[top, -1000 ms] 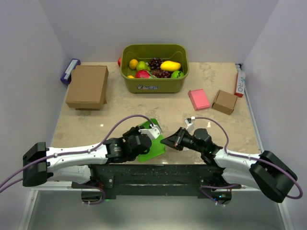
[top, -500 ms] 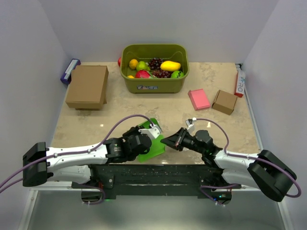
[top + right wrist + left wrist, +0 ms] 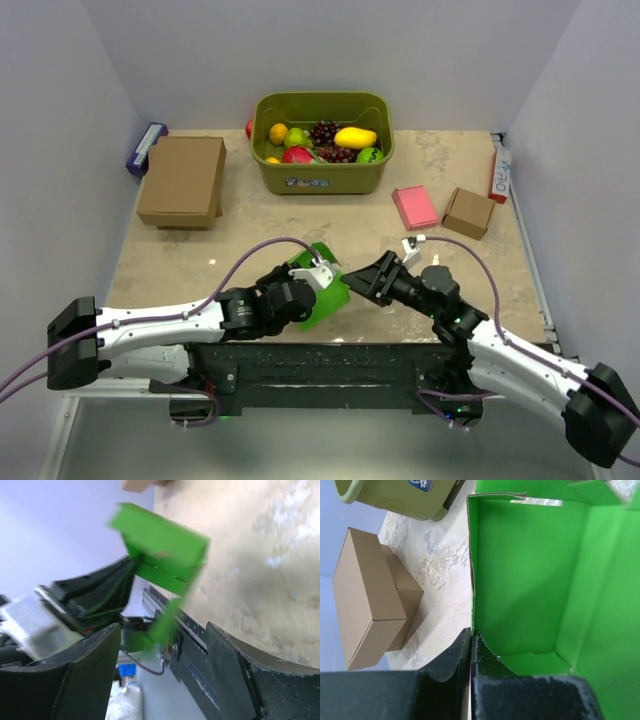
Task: Fold the paper box
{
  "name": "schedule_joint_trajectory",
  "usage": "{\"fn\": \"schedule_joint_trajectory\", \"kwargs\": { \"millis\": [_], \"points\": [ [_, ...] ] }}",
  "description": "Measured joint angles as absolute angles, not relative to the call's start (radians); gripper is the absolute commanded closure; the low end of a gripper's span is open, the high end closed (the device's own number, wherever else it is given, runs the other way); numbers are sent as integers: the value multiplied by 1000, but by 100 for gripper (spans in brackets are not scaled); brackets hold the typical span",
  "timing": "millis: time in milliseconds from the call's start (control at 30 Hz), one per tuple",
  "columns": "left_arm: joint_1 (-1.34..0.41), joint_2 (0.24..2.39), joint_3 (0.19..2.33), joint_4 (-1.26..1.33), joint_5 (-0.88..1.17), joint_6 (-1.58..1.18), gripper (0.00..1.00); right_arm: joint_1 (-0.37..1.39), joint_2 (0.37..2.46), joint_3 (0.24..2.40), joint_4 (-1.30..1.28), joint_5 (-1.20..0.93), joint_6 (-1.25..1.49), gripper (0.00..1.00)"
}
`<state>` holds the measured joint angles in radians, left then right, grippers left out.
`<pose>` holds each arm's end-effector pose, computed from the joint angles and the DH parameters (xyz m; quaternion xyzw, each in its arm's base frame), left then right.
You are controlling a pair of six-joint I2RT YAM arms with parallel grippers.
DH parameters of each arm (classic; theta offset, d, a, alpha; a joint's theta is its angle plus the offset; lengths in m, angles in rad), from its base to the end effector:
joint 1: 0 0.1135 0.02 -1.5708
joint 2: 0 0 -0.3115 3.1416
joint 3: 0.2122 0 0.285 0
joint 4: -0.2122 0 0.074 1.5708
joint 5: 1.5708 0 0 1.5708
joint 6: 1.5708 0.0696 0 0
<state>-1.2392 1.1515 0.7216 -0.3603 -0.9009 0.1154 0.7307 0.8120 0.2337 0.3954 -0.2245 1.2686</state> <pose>0.1343 -0.2223 0.2532 0.3927 0.7526 0.1582 0.5044 0.1470 0.1525 0.2117 0.1339 0.7555 0.5812 0.2711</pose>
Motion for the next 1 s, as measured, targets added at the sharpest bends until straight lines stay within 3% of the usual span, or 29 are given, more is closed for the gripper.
{"fn": "schedule_joint_trajectory", "kwargs": {
  "millis": [233, 400, 633, 1000],
  "points": [
    [-1240, 1151, 722, -360, -876, 115, 100, 624, 762, 310, 231, -187, 1140, 39],
    [-1241, 1148, 722, -358, -858, 116, 100, 606, 894, 391, 178, -152, 1006, 58],
    [-1246, 1144, 722, -353, -830, 116, 100, 606, 1043, 499, 208, -155, 812, 67],
    [-1246, 1154, 722, -352, -814, 116, 100, 606, 1125, 494, 315, -286, 713, 69]
  ]
}}
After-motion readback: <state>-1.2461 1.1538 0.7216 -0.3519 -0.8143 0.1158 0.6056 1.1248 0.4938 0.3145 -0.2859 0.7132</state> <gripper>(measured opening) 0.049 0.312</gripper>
